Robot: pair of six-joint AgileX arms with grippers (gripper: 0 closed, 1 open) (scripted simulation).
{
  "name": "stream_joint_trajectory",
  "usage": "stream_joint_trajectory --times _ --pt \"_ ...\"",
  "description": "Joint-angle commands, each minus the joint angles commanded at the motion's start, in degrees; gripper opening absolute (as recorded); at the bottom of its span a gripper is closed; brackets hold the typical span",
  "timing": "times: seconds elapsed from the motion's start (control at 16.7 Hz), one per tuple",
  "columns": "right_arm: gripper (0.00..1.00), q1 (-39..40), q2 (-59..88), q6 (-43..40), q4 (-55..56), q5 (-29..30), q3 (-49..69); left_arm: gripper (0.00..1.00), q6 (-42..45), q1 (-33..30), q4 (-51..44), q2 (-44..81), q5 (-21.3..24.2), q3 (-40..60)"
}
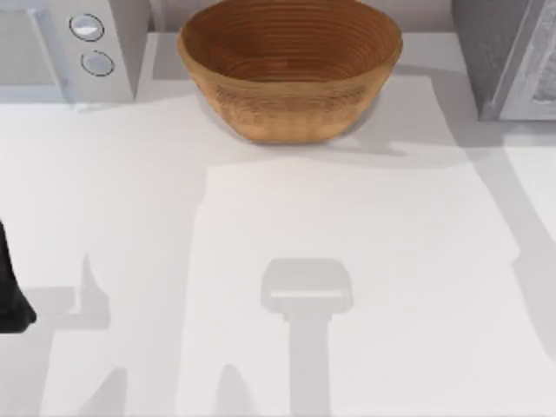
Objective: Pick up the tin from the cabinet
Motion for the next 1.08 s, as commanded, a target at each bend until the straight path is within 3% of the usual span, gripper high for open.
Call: stream_joint_trajectory --times 0.3,1.08 --pt "0.02 0.0 0.0 0.0 0.0 0.0 0.0 1.0 0.0 0.0 0.0 0.0 0.0 0.0" --pt "0.0 1.8 -3.9 0.1 -2.5 1.5 -0.9 1.0 0.0 0.0 0.0 0.0 0.0 0.0"
